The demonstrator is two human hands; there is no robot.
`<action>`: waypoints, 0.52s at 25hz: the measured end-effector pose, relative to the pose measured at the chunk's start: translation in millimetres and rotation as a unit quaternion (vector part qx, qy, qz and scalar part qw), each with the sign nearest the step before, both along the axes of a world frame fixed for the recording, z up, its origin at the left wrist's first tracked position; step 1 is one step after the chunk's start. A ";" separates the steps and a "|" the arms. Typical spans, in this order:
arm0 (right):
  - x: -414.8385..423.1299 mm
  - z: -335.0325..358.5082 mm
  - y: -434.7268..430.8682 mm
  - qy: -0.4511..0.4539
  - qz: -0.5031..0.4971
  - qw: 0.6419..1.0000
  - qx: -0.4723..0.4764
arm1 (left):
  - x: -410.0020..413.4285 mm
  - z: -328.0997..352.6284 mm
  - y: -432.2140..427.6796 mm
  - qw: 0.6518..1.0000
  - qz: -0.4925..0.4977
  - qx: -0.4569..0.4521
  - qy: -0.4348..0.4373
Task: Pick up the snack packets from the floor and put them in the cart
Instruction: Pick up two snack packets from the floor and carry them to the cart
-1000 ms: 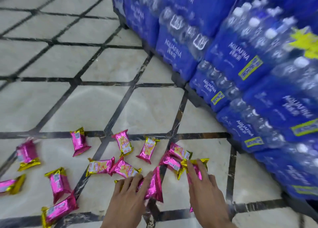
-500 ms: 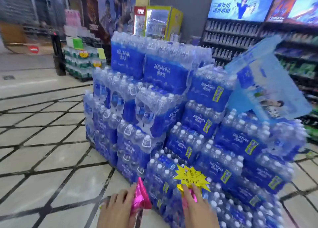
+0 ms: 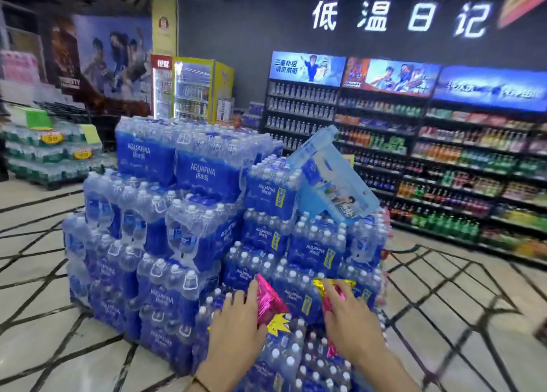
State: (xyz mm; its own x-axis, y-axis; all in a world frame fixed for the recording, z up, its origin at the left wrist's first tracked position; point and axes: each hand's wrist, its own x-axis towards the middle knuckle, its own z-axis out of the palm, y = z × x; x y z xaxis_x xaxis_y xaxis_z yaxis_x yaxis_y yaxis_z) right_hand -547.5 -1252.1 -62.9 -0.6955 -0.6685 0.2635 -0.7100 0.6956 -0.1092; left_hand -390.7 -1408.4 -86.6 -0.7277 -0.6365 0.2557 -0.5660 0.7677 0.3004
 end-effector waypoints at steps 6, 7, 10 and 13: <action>7.1 26.4 114.9 0.007 -0.097 0.995 -0.011 | -47.9 18.0 92.1 0.993 -0.119 -0.009 -0.009; 7.5 29.3 136.3 0.011 -0.118 0.993 -0.006 | -55.7 20.4 109.5 0.991 -0.137 -0.009 -0.009; 7.9 35.3 201.5 0.016 -0.176 0.984 0.008 | -77.2 25.2 165.3 0.982 -0.188 -0.017 -0.009; 8.8 35.2 267.6 0.013 -0.224 0.975 0.013 | -93.5 24.7 224.9 0.972 -0.235 -0.014 -0.005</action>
